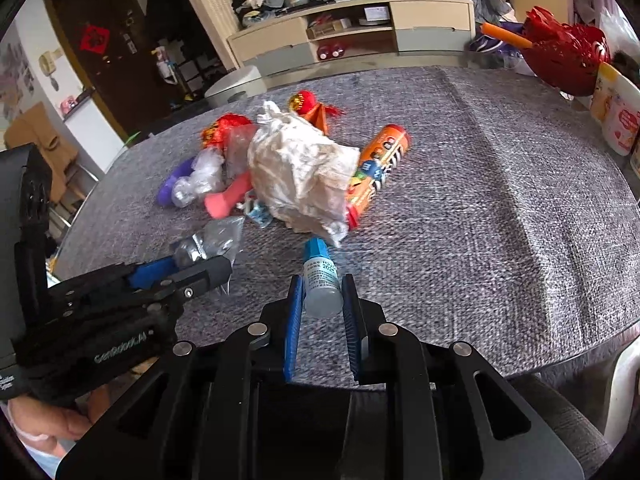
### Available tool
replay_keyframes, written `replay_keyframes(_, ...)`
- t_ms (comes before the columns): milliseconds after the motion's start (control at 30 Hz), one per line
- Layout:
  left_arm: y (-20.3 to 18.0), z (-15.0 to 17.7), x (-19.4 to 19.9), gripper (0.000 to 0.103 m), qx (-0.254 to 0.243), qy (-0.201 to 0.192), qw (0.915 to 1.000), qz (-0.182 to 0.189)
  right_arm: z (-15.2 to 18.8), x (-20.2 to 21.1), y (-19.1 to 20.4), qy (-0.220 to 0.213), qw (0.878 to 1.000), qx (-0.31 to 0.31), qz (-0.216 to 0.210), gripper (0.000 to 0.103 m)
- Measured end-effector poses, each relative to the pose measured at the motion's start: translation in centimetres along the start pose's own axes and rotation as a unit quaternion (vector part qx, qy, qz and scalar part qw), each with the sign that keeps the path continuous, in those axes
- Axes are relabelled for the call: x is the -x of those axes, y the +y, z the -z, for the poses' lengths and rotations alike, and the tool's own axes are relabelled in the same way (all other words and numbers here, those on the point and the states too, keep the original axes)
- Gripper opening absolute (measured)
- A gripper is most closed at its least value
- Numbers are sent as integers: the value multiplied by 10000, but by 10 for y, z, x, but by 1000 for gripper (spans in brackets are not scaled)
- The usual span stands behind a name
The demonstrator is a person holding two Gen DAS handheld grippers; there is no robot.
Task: Collect trash
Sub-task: 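Lower both tools under the table edge and open them over the grey bin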
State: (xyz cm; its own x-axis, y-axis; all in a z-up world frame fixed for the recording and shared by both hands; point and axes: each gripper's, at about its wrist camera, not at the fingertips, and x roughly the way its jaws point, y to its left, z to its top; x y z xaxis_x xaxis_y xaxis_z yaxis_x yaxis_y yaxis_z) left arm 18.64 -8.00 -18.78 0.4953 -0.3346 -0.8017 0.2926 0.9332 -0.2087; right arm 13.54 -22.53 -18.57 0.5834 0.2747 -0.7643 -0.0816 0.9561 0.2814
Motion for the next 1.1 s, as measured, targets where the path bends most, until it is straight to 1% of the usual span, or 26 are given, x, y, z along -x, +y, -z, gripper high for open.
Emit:
replay_keyframes(100, 1, 7, 13, 31, -30, -86, 9999, -55, 4, 9, 10, -59, 9999, 120, 13, 20)
replay_keyframes(267, 5, 22, 50, 31, -95, -314, 9993, -184, 10, 30, 27, -184, 9993, 303, 68, 20)
replay_keyframes(400, 7, 34, 72, 31, -12, -356, 9993, -94, 22, 49, 34, -231, 9989, 393, 96, 20)
replay_keyframes(500, 4, 49, 90, 31, -134, -384, 9991, -118, 32, 62, 39, -245, 9985, 476, 120, 20)
replay_keyframes(600, 1, 64, 101, 31, -200, -339, 9992, 3, 48, 69, 47, -176, 9983, 551, 74, 20)
replay_keyframes(667, -1, 75, 104, 31, -227, -241, 9994, 37, 59, 66, 51, -66, 9984, 554, 71, 20)
replay_keyframes(800, 5, 98, 95, 31, -166, 98, 9998, -29, 89, 43, 48, 466, 9981, 378, -157, 20)
replay_keyframes(933, 18, 126, 73, 31, 66, 589, 9982, 124, 112, 15, 44, 910, 9955, 269, -75, 20)
replay_keyframes(1100, 25, 158, 38, 31, 119, 1185, 9927, 181, 125, -3, 44, 1121, 9934, 191, -129, 20)
